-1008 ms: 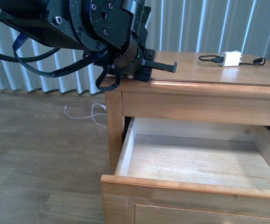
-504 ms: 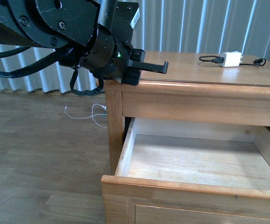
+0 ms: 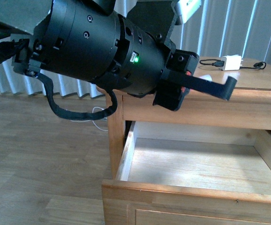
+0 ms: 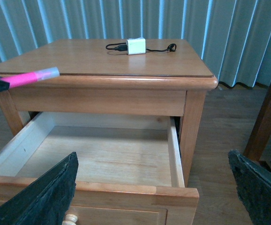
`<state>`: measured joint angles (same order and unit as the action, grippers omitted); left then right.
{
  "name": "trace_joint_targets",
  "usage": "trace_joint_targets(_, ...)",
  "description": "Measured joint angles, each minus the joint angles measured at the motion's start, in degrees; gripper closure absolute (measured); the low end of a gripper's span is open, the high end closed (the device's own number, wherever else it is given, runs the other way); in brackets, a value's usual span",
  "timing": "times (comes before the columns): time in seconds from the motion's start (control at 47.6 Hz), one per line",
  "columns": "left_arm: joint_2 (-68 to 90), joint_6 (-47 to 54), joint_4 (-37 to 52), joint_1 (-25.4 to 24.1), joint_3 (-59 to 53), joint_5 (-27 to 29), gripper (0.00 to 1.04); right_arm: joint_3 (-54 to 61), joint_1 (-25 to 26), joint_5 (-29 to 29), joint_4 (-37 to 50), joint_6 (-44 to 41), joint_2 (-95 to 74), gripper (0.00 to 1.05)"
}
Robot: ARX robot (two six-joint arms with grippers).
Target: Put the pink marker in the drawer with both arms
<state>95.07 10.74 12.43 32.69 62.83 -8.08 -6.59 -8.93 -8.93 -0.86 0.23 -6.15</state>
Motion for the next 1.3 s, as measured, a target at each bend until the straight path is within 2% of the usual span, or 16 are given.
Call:
trace_joint_targets(0.357,8.6,2.5,-0.6,1.1,1.9,1.7,0.90,0.0,0.0,0.0,0.0,0.0,0.0,0.09)
trace_joint_targets(0.924,30.0,1.4,-3.7,3.4,18.5,8.1,0.90,0.0,0.0,0.0,0.0,0.0,0.0,0.09)
trace_joint_targets(0.966,30.3,1.4,-4.3,3.7,18.9,8.1,0.87,0.0,0.0,0.0,0.0,0.0,0.0,0.09)
trace_joint_targets(1.029,30.8,1.4,-4.6,4.0,19.1,8.5,0.76,0.0,0.0,0.0,0.0,0.0,0.0,0.09)
trace_joint_targets(1.26,30.3,2.1,-2.6,4.7,18.3,10.3,0.45,0.0,0.0,0.0,0.0,0.0,0.0,0.09)
trace_joint_targets(1.302,29.2,2.3,-0.9,4.7,16.8,11.6,0.36,0.0,0.0,0.0,0.0,0.0,0.0,0.09)
